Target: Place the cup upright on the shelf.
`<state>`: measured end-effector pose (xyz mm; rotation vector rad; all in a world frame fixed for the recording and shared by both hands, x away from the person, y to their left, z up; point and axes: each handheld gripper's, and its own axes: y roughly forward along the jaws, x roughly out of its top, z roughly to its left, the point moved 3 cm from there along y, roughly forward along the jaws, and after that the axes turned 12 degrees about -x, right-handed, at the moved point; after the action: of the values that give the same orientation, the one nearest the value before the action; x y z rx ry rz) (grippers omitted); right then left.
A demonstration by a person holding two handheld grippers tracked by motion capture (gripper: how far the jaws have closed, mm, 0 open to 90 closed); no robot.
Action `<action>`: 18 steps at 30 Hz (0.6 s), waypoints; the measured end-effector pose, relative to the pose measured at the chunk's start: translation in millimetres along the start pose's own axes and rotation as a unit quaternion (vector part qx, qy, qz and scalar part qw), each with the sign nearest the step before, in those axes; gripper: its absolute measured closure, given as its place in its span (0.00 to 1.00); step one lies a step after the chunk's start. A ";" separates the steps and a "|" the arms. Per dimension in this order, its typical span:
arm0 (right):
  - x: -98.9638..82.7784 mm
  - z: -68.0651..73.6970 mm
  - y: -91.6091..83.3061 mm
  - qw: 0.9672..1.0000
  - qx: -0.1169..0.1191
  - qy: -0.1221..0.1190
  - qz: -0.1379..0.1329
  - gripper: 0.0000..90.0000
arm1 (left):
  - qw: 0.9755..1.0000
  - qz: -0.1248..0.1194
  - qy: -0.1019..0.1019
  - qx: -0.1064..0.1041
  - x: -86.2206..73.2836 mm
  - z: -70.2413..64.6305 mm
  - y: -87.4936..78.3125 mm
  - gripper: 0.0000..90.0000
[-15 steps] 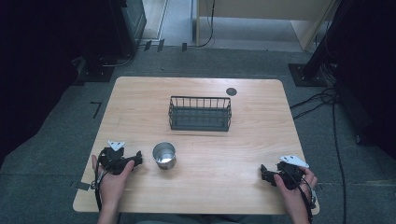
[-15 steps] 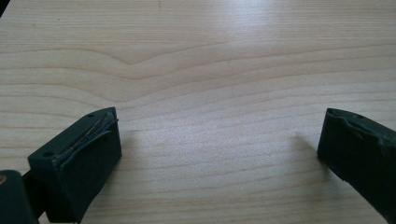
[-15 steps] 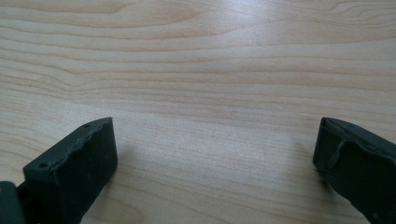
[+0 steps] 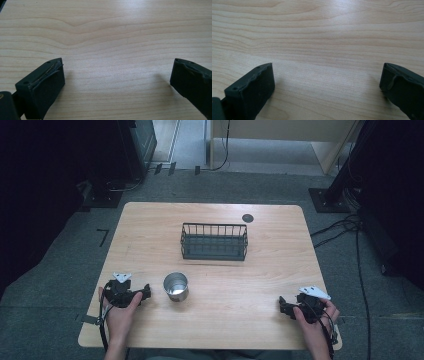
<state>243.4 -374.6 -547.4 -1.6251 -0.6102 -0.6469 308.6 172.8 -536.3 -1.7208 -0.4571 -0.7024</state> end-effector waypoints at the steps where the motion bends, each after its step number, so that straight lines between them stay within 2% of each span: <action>1: 0.0 0.0 0.0 1.000 0.000 0.000 0.000 0.00 | 1.000 -0.002 -0.001 -0.004 0.4 -0.7 -1.2 0.00; 11: 0.0 0.0 0.0 1.000 0.000 0.000 0.000 0.00 | 0.999 -0.039 -0.005 -0.026 12.9 -11.7 -23.2 0.00; 18: 0.0 0.0 0.0 1.000 0.000 0.000 0.000 0.00 | 0.998 -0.048 0.001 -0.048 20.0 -22.0 -32.3 0.00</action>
<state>243.5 -374.6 -547.4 -1.6252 -0.6105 -0.6467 298.3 158.9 -495.9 -1.7966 -0.5147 -0.8060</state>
